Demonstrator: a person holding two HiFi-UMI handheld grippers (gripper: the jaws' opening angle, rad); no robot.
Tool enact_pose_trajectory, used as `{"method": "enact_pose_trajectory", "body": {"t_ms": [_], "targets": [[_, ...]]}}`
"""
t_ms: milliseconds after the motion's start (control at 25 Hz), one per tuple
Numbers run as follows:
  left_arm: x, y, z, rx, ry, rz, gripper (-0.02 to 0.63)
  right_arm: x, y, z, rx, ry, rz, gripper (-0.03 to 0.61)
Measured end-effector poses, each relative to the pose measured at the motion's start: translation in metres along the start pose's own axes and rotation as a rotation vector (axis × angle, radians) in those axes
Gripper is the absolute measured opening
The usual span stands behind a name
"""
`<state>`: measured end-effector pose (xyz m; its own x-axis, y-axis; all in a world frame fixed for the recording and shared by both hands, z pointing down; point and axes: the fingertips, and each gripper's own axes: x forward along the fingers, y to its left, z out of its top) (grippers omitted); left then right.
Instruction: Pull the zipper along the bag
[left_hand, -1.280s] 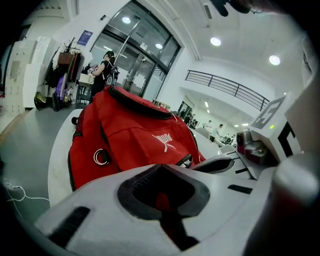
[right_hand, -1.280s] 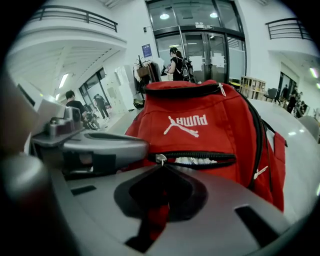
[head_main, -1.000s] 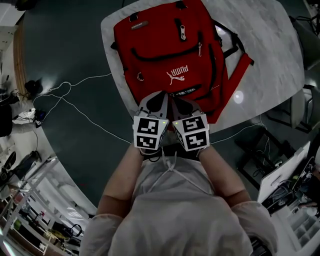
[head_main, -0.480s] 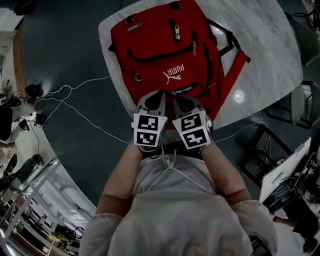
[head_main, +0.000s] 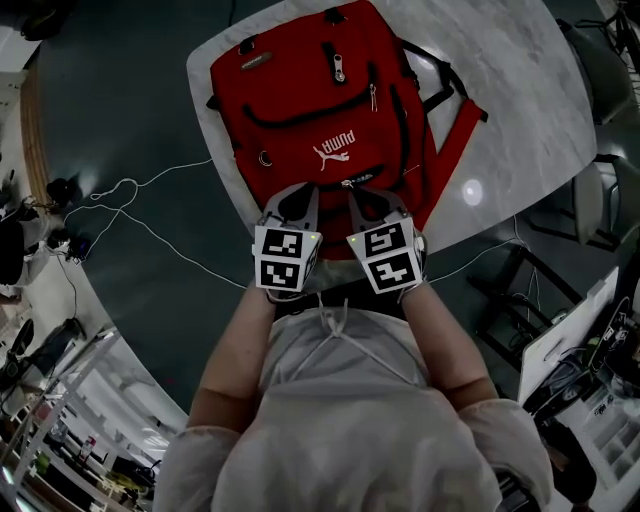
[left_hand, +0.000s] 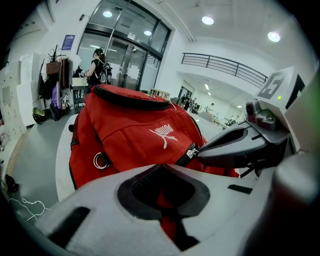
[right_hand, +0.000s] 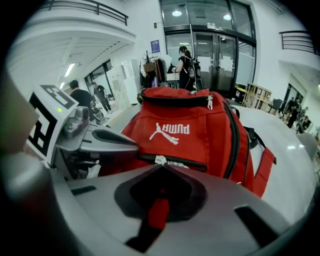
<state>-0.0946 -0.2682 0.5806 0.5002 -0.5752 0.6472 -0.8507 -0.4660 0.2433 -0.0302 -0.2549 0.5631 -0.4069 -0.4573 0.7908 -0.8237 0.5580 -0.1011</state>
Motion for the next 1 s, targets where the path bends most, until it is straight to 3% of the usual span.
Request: {"method": "enact_pose_trajectory", "body": {"t_ms": [1000], "targets": [[0.000, 0.001, -0.007, -0.025, -0.028, 0.002, 0.020, -0.005, -0.053, -0.010, 0.052, 0.017, -0.065, 0.027]]}}
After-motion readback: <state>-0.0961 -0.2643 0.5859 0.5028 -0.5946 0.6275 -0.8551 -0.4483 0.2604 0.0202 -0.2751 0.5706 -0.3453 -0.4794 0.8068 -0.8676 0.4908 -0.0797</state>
